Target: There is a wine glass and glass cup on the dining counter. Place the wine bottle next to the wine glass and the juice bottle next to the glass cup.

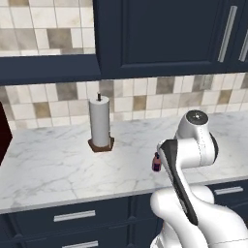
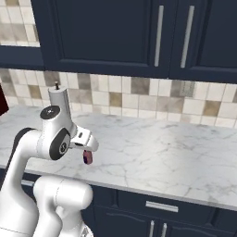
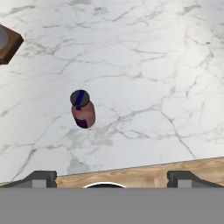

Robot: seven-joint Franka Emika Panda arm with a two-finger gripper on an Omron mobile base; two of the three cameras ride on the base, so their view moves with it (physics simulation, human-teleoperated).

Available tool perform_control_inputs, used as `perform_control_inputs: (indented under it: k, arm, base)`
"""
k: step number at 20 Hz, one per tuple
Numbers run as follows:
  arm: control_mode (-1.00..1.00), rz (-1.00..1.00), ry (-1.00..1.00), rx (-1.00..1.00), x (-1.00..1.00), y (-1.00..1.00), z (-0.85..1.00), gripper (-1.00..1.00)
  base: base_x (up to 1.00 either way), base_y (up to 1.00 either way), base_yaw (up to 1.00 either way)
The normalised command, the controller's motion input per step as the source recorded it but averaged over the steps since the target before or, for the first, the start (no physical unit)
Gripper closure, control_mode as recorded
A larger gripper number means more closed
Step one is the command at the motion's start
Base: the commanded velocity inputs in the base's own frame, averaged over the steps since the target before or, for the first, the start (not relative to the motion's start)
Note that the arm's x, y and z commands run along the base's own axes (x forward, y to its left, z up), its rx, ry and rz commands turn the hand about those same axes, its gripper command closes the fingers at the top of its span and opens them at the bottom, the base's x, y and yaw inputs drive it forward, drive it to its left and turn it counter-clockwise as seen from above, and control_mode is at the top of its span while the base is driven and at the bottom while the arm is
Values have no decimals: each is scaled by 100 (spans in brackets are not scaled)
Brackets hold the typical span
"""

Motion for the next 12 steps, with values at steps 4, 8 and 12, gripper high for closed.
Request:
perform_control_inputs:
  k: [4,8,12]
  arm:
    - [100,0,0,0,0,0,0,-100]
    - [100,0,0,0,0,0,0,-100]
    - [-100,3,3,5,-1,2,12,-100]
  base:
    - [6,0,0]
    - [0,0,0]
    - [0,0,0]
